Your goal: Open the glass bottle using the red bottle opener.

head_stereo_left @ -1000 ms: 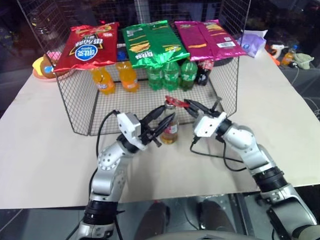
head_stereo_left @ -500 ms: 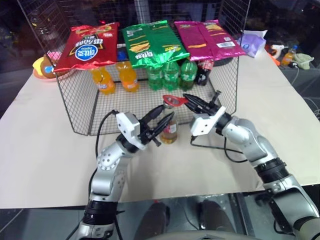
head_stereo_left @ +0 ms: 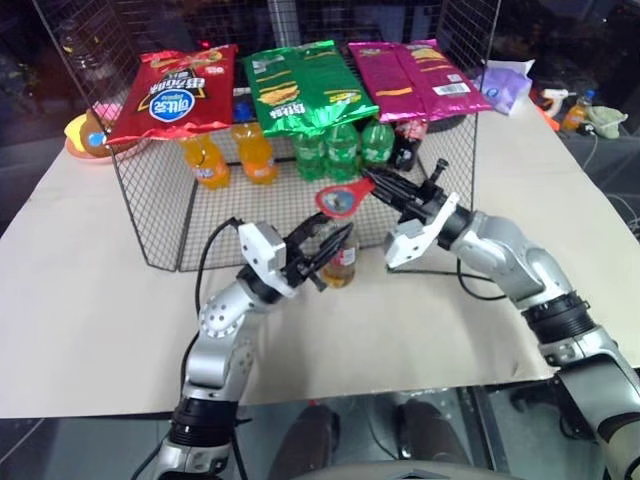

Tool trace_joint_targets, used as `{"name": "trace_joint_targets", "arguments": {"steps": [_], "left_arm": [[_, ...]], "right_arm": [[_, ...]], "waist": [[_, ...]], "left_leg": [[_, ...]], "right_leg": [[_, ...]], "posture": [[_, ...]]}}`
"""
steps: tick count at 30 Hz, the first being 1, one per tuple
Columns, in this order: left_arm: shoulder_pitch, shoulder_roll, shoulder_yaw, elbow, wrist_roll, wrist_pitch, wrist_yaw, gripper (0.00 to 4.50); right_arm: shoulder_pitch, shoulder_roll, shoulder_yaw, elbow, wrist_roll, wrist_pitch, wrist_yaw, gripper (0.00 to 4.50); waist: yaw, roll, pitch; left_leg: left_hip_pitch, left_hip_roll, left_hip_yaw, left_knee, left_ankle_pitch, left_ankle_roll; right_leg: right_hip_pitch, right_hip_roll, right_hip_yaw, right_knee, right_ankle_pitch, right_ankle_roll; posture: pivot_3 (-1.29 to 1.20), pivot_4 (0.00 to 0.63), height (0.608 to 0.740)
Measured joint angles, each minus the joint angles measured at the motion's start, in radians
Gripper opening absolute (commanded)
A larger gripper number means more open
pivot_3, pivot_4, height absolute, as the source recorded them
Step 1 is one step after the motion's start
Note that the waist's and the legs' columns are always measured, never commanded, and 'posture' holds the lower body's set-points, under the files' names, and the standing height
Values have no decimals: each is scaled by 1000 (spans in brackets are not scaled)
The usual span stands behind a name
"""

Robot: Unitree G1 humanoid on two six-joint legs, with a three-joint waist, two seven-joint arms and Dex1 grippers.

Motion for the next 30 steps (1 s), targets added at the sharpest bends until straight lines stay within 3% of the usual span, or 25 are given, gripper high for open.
{"name": "trace_joint_targets", "arguments": {"steps": [13,17,22,26,28,30], "left_arm": [[2,-1,1,2,0,-6,1,1445],[8,-1,4,0,-1,-11,1,1445],[12,-1,8,-3,-1,-13,5,1445],[23,-1,10,-14,-1,-13,12,1445],[29,0,11,-16,-1,-13,12,1445],[30,-1,11,-16,-1,-12,12,2179]], "right_arm": [[11,40,-70,15,140,73,-21,0],[51,75,-69,46,275,115,73,0],[164,174,-24,34,549,288,305,0],[266,211,7,-156,783,550,485,0],[284,219,8,-197,832,638,504,0],[284,215,5,-221,844,683,516,0]], "waist": [[0,0,0],[-3,0,0],[-3,0,0],[-1,0,0],[0,0,0],[0,0,0]], "left_leg": [[0,0,0,0,0,0],[0,1,0,-1,0,0],[0,1,0,-1,0,0],[0,2,-2,-1,0,0],[0,1,-1,-1,0,0],[1,1,-1,-1,0,0]], "right_leg": [[0,0,0,0,0,0],[0,0,0,0,0,0],[0,0,0,0,0,0],[0,0,-1,0,0,0],[0,0,0,0,0,0],[1,0,0,0,0,0]], "posture": [[0,150,740],[0,150,740],[0,150,740],[0,150,740],[0,150,740],[0,150,740]]}}
